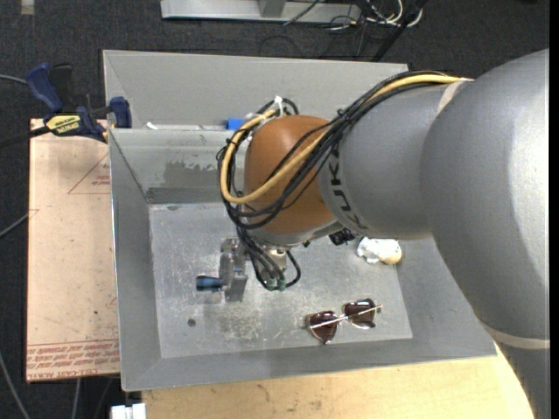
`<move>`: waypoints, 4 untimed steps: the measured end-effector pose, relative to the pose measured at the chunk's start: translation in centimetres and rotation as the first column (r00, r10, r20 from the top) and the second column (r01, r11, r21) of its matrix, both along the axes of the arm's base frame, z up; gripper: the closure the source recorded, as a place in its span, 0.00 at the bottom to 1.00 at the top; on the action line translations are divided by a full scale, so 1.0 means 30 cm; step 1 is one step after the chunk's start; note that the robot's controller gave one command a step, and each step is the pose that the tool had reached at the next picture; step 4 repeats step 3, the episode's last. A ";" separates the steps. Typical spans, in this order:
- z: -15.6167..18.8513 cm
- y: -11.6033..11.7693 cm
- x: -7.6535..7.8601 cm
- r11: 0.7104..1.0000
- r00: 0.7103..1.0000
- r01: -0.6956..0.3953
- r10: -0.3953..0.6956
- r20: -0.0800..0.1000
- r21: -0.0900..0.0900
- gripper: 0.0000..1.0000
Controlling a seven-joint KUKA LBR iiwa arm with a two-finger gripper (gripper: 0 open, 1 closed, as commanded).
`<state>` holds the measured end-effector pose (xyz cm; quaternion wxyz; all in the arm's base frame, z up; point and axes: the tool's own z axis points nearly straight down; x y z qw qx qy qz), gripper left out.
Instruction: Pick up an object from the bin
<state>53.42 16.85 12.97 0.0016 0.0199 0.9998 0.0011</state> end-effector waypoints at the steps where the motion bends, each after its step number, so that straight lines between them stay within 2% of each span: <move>1: 0.008 0.000 0.001 1.000 1.000 0.000 0.000 0.000 0.000 1.00; 4: 0.056 0.000 -0.003 1.000 1.000 0.000 0.000 -0.005 -0.002 1.00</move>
Offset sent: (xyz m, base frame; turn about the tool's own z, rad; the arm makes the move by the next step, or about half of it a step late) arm 0.0002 0.0001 0.0282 0.0000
